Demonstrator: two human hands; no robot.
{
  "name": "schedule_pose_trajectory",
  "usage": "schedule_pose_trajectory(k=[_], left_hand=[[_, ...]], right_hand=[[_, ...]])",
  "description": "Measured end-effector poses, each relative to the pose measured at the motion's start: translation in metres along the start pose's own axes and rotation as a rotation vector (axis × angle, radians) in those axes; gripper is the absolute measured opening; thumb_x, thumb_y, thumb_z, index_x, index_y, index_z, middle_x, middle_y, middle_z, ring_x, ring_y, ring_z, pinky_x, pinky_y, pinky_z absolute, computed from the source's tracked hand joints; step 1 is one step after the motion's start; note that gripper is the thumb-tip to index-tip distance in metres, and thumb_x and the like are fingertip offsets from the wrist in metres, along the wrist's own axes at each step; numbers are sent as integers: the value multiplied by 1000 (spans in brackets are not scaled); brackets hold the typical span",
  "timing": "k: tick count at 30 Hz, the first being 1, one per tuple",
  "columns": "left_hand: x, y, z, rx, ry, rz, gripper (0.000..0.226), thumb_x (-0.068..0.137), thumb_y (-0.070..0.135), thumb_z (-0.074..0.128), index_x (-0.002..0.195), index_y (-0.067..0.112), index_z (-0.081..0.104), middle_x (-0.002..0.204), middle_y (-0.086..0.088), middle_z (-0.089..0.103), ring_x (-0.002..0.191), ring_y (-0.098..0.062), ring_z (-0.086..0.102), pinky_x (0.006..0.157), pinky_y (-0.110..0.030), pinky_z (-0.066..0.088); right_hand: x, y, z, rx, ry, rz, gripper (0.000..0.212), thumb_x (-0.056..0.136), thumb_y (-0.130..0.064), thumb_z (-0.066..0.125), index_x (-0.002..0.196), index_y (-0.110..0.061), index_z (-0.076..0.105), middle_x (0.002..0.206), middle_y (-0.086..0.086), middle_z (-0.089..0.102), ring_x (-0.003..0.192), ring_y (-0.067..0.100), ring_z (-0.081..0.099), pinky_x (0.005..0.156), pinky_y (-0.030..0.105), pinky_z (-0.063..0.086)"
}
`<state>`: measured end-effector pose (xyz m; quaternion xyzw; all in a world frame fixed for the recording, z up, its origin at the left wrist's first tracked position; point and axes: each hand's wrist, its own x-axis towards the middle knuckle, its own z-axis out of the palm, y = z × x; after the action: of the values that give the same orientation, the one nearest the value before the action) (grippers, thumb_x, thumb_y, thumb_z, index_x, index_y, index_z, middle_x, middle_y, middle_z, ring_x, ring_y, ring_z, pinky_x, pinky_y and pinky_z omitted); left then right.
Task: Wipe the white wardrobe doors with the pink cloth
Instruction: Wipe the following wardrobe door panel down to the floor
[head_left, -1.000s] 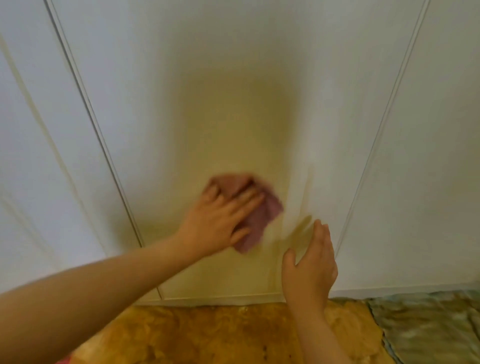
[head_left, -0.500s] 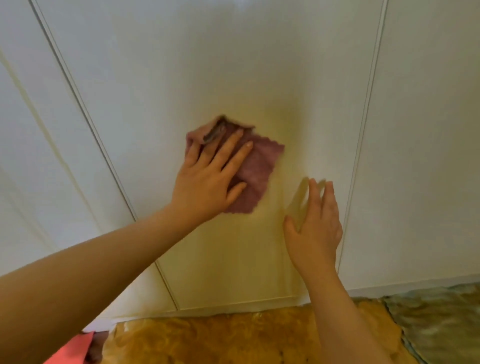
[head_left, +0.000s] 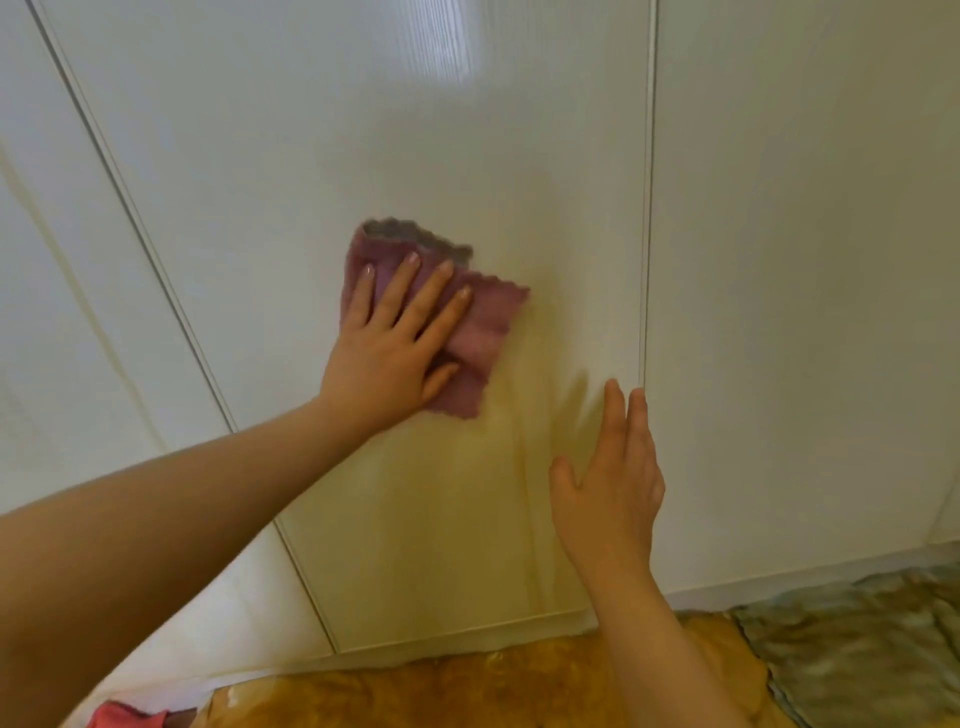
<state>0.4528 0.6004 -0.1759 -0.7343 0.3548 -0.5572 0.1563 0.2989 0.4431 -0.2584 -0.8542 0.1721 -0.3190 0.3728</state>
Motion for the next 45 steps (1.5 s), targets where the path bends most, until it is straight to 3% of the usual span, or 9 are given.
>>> schedule_pose_trajectory(k=[6,9,13,19,22,25,32,39,45], left_hand=[[-65,23,18,-14,-171,685,61,76,36,50,134,19,40,144,5,43,126,-25,46,114,-46,6],[-23,3,16,31,-4,434,61,85,47,41,139,18,39,156,-1,21,138,-28,28,114,-46,6],[-9,33,21,-23,74,35,50,96,41,40,139,17,45,146,-8,40,135,-33,32,113,-52,12],[-82,81,39,-18,-177,843,41,70,48,60,103,29,74,120,9,65,112,-19,60,116,-41,1],[-41,67,38,-82,-21,579,43,85,33,49,125,20,60,133,-2,57,119,-25,55,110,-44,16],[1,67,30,-41,16,184,62,86,50,42,138,18,41,143,-10,46,131,-32,34,109,-51,18],[-59,110,46,-110,-136,566,43,83,31,55,124,21,60,131,1,59,122,-25,46,115,-46,8],[28,91,25,-57,79,-42,52,83,38,57,131,18,58,139,-13,50,128,-36,43,107,-53,21],[-69,141,42,-207,-206,453,41,84,23,41,111,26,71,126,4,62,110,-22,61,106,-43,23]], right_hand=[[2,1,-12,16,39,-14,82,87,-17,50,148,-30,-3,157,-6,-5,142,13,3,113,33,6],[4,9,-13,55,88,32,81,86,-12,51,148,-29,3,157,-5,0,142,13,7,113,34,7],[0,19,-4,55,107,96,79,86,-9,50,149,-27,6,157,-2,6,141,15,12,112,36,10],[0,22,-2,38,108,83,78,85,-8,48,149,-27,7,157,-3,6,142,13,10,112,35,11],[4,28,1,35,139,88,76,86,-8,50,148,-24,11,156,-1,10,142,14,12,112,36,13],[3,37,7,38,149,123,75,86,-7,51,148,-23,12,156,1,12,142,16,14,112,39,15],[7,41,9,42,166,149,74,86,-8,51,148,-22,14,156,1,14,141,17,16,111,38,17],[3,52,6,45,158,162,74,86,-7,51,148,-22,14,156,1,15,141,17,17,111,40,16],[4,48,-1,55,168,156,72,86,-8,51,148,-22,15,155,0,16,141,17,18,111,39,18]])
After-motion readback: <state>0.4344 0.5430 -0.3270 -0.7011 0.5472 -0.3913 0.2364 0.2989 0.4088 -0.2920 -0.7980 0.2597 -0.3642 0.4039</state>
